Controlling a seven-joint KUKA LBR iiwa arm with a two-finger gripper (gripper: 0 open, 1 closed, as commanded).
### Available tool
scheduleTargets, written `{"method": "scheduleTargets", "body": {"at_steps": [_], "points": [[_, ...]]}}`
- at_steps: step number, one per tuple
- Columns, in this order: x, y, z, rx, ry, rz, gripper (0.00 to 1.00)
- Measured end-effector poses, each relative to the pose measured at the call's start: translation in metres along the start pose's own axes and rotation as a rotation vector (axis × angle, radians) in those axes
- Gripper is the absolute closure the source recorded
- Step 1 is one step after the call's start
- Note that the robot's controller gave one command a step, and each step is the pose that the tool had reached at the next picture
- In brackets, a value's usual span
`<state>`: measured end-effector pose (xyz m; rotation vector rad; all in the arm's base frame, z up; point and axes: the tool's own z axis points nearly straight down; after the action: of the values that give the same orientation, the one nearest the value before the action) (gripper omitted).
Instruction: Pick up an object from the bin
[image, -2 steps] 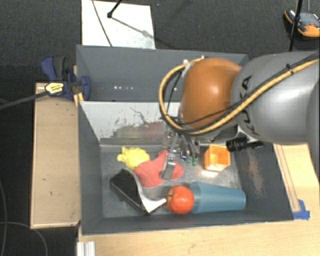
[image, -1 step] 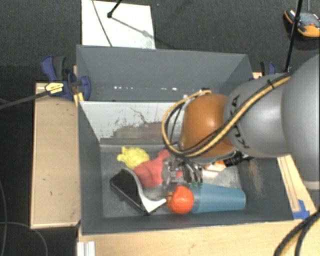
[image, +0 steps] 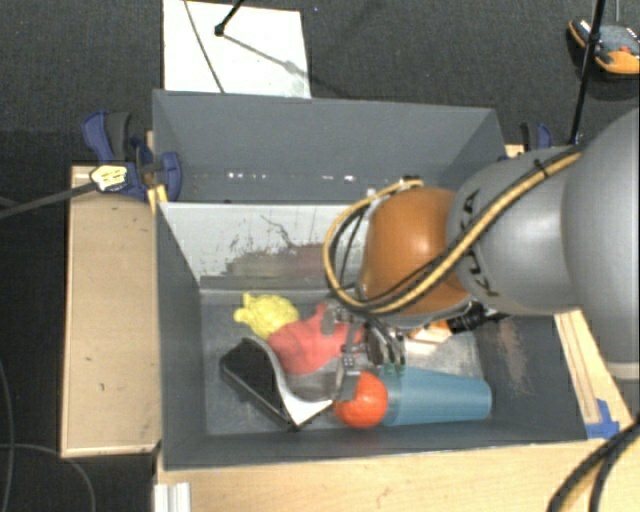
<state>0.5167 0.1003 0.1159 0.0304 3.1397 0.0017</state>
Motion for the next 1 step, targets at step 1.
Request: {"method": "scheduleTargets", "body": {"at_steps": [1], "points": [[0.0, 0.0, 0.0, 0.0, 0.0, 0.001, 0.0]]}}
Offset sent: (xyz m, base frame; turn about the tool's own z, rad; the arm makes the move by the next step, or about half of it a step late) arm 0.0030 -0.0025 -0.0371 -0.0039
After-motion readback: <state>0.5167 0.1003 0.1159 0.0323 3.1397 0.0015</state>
